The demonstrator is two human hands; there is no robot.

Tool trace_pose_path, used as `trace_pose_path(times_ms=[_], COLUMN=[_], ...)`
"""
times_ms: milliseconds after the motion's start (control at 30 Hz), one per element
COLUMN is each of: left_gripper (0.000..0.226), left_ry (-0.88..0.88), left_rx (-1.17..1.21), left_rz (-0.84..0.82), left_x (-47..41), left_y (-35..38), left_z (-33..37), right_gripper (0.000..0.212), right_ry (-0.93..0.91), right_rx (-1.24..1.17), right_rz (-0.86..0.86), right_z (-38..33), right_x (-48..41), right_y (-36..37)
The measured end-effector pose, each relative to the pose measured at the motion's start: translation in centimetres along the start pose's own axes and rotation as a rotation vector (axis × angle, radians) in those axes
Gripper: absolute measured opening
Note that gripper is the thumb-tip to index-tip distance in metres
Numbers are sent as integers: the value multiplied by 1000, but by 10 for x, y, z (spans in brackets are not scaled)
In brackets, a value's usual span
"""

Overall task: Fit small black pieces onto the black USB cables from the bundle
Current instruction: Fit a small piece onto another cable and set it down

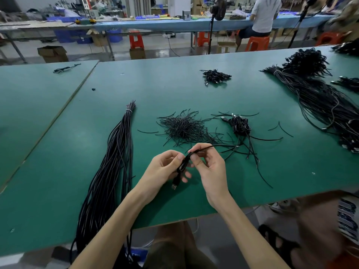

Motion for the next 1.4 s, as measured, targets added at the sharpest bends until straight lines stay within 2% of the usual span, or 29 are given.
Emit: trace_pose_path(times_ms=[167,300,400,700,833,1100,1400], left_gripper=[49,45,39,38,39,41,37], left_ry=[-21,-18,-8,18,4,-32,-39], left_rx=[-95,-116,-118,-176,-129,-126,-180], left_rz=[-108,-152,-148,-95,-82,-121,-176], left_x=[1,4,4,4,5,8,6], left_y=[11,15,16,14,17,21,22], left_z=[-1,-1,1,1,1,4,0], right_gripper=[20,24,30,24,20,12,19], right_ry=[3,-3,-7,47,68,92,89], right_rx=[-40,-14,67,79,75,29,57], right_rz=[-19,-19,3,19,52,28,37], right_z=[-3,-5,-4,5,6,6,6], right_x=[2,2,1,-1,0,3,2], right_y=[1,1,-1,-2,-4,-2,-3])
Point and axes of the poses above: each hand's wrist, its own x-axis away from the middle knuckle, its own y-axis out of the palm, z = x × y, the point moved 10 cm from there along -x, towards the middle knuckle, and after that the axes turned 3 degrees about x, right-handed, at the moved point
